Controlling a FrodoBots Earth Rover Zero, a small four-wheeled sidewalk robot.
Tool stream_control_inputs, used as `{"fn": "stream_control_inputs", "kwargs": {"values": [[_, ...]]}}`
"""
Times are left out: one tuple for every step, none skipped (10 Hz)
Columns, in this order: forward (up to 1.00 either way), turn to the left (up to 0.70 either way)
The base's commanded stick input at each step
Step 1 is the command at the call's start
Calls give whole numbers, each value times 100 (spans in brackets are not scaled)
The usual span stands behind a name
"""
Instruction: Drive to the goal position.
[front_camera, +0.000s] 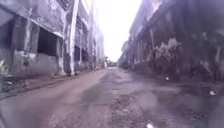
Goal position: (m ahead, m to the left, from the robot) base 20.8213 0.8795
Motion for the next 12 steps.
{"fn": "stream_control_inputs", "kwargs": {"values": [[70, 0], [70, 0], [70, 0], [70, 0], [70, 0], [70, 0], [70, 0], [70, 0], [70, 0], [70, 0], [70, 0], [70, 0]]}}
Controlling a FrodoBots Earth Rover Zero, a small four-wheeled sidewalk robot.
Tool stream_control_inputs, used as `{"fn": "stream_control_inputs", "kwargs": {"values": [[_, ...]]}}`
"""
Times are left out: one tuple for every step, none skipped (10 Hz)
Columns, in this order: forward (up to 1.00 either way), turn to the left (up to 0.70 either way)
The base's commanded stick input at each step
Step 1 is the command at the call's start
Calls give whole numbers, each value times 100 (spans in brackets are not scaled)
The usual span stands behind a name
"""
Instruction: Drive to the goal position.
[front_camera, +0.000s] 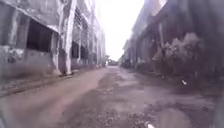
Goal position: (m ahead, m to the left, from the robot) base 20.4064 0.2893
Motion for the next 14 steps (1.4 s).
{"fn": "stream_control_inputs", "kwargs": {"values": [[70, 0], [70, 0], [70, 0], [70, 0], [70, 0], [70, 0], [70, 0], [70, 0], [70, 0], [70, 0], [70, 0], [70, 0], [70, 0], [70, 0]]}}
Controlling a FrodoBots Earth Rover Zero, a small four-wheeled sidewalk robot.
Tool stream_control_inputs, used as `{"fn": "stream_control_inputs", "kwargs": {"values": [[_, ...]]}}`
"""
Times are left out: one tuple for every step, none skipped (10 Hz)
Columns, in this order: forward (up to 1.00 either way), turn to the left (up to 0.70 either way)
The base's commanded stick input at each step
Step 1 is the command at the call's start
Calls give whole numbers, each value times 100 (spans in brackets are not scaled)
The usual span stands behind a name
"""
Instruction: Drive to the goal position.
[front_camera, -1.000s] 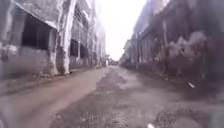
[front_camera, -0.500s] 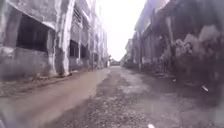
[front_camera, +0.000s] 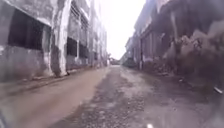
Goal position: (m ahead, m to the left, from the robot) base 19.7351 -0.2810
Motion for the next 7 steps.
{"fn": "stream_control_inputs", "kwargs": {"values": [[70, 0], [70, 0], [70, 0], [70, 0], [70, 0], [70, 0], [70, 0]]}}
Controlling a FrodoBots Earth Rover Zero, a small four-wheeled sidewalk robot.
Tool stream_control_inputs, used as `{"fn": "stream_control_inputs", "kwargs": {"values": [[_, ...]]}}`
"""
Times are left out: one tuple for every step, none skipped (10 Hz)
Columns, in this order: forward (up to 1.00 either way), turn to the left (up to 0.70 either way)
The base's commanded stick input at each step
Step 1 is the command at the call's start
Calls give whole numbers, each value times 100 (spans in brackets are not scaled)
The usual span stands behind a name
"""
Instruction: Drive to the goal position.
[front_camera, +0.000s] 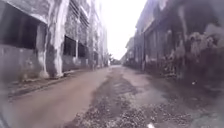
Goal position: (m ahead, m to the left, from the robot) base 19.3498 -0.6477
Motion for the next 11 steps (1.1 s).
{"fn": "stream_control_inputs", "kwargs": {"values": [[70, 0], [70, 0], [70, 0], [70, 0], [70, 0], [70, 0], [70, 0], [70, 0], [70, 0], [70, 0], [70, 0]]}}
